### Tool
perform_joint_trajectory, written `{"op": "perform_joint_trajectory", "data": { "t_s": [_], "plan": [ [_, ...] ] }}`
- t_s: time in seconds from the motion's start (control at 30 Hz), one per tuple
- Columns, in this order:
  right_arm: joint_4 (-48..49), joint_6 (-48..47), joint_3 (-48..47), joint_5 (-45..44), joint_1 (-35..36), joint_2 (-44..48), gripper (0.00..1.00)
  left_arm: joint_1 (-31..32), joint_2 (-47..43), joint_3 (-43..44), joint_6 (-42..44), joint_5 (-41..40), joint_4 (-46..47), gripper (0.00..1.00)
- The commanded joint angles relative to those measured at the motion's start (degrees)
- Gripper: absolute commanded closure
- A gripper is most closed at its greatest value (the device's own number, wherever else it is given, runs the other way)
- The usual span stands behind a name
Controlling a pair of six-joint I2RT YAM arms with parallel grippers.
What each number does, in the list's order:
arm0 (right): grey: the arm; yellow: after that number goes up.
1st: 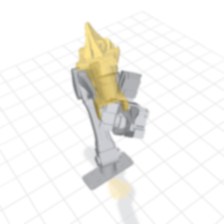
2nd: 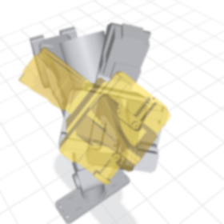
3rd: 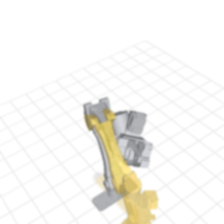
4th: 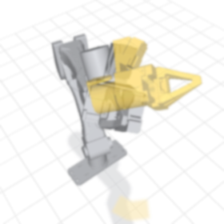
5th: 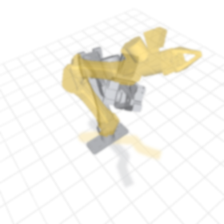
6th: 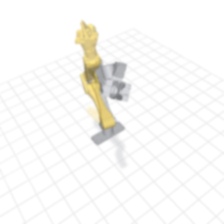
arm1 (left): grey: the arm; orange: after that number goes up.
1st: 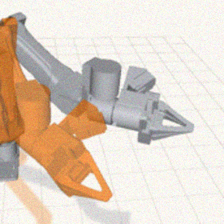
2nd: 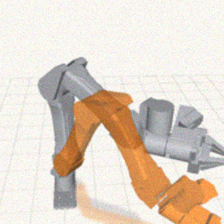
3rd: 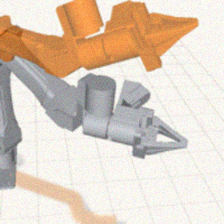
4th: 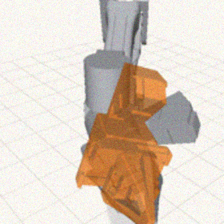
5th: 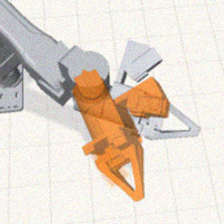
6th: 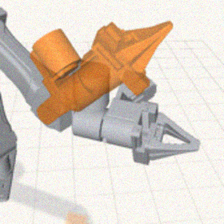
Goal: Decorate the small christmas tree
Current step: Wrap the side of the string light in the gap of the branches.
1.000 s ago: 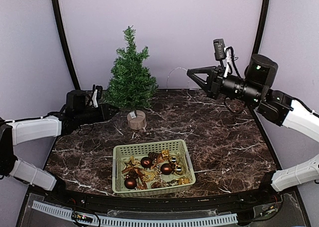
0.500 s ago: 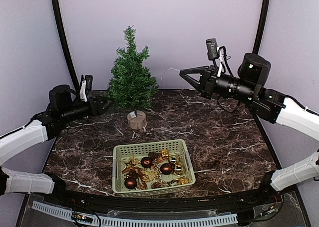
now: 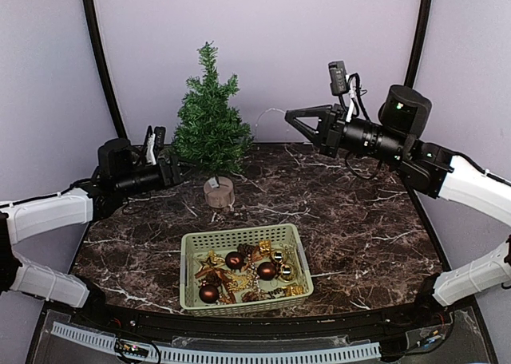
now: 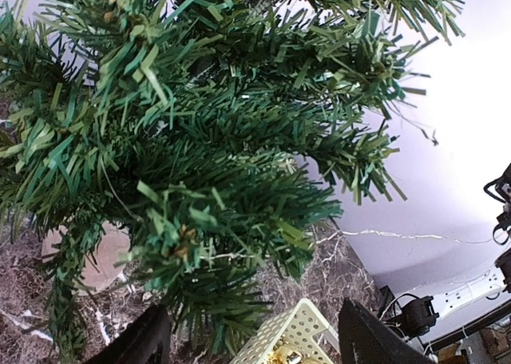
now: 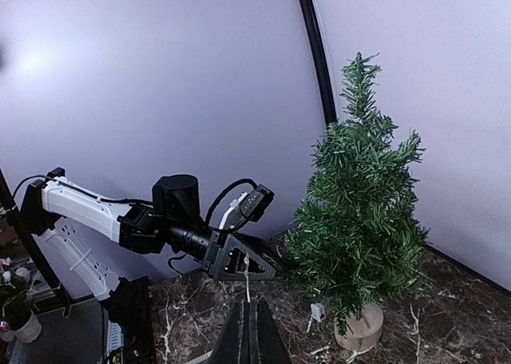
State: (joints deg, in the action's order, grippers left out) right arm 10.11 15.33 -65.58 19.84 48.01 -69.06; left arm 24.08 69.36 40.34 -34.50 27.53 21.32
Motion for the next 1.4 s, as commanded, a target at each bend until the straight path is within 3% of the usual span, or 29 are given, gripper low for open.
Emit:
{"op": "perform_joint_trajectory", "data": {
  "t_s": [0.0, 0.13, 0.37, 0.77, 1.03, 1.23, 1.37],
  "plan": [
    [1.23, -0.12, -0.51, 1.81, 0.54, 0.07, 1.0, 0.51, 1.54, -0.05, -3.4, 0.32, 7.39, 0.24],
    [0.56, -0.08, -0.13, 2.61, 0.83, -0.23, 1.0, 0.46, 3.8, 0.86, -5.51, -2.44, 7.83, 0.26],
    [0.9, 0.23, 0.88, 3.17, 1.62, -0.27, 1.0, 0.53, 6.21, 2.42, -8.5, -4.81, 7.88, 0.39],
    [-1.7, -1.38, -0.08, 5.84, 3.26, -2.09, 1.0, 0.53, 9.11, 3.5, -10.95, -6.17, 11.18, 0.37],
    [-7.27, -3.61, -3.24, 11.46, 5.84, -5.2, 1.0, 0.53, 12.08, 4.44, -12.84, -5.71, 13.84, 0.68],
    [-6.51, -3.4, -4.35, 13.85, 6.91, -6.35, 1.0, 0.53, 11.72, 3.97, -12.59, -5.73, 13.35, 0.78],
    [-4.52, -2.78, -5.19, 17.51, 7.01, -6.17, 1.0, 0.53, 10.93, 3.27, -12.38, -6.3, 12.82, 0.79]
  ]
}}
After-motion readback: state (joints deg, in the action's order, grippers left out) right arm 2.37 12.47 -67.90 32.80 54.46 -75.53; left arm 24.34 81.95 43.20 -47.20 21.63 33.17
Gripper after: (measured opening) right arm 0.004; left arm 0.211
